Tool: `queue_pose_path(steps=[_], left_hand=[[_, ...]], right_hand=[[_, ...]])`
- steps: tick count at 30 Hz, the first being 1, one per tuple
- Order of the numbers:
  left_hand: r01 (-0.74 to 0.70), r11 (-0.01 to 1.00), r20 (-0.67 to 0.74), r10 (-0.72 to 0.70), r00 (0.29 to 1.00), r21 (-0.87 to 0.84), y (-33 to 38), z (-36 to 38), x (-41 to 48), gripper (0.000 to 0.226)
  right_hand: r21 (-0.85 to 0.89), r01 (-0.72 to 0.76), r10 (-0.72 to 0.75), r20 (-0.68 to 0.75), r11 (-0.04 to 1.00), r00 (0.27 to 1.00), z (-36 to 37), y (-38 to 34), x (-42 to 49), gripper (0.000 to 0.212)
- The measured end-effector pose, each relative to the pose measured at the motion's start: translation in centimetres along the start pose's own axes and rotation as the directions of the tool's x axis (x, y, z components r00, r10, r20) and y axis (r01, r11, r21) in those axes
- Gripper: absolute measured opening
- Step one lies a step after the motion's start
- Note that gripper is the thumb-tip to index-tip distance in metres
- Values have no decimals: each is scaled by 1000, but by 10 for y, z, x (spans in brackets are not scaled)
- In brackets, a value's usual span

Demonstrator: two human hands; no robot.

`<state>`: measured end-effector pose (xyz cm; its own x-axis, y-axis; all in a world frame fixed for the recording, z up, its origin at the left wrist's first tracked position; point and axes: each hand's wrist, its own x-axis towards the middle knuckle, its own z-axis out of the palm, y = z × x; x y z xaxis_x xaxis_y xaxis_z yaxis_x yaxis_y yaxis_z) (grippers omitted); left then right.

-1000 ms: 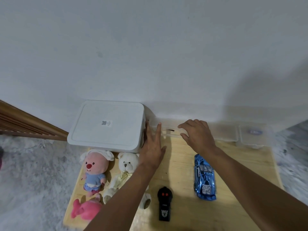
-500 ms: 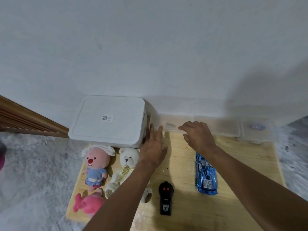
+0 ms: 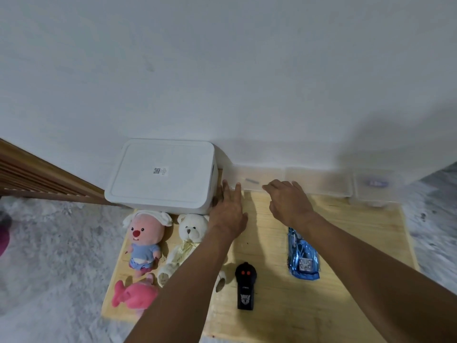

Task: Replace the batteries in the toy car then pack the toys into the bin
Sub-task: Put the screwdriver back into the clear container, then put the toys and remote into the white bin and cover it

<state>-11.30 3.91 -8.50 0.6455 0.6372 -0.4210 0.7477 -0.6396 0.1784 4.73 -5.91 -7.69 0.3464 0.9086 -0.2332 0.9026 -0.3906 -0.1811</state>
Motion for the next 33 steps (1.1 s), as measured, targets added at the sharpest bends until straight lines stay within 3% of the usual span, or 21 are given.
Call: queue_pose_path(steps=[3, 5, 7, 11, 18, 26, 33], left_hand=[[28, 999, 54, -27, 998, -21, 5, -13, -2, 85], [19, 996, 63, -13, 998, -84, 8, -25, -5, 81], [-31, 989, -11, 30, 1000, -147, 14, -38, -11, 77], [-145, 971, -227, 100, 969, -191, 32, -72, -24, 58], [-130, 960, -427, 12, 904, -248, 32, -149, -55, 41], [0, 967, -449, -118, 886, -254, -65, -205, -74, 45], [87, 965, -311, -164, 936, -247, -171, -207, -70, 63]], right_hand=[[34, 14, -18, 129, 999, 991, -7, 0, -11, 67], [119, 27, -39, 104, 993, 994, -14, 4, -21, 70], [197, 35, -37, 10, 980, 999, -25, 11, -30, 67], [251, 30, -21, -39, 967, 999, -59, 21, -45, 59], [341, 52, 0, -150, 939, 989, -140, -5, -61, 46], [463, 50, 14, -133, 885, 991, -180, -80, -41, 54], [436, -41, 41, 10, 899, 999, -157, -165, -1, 66]])
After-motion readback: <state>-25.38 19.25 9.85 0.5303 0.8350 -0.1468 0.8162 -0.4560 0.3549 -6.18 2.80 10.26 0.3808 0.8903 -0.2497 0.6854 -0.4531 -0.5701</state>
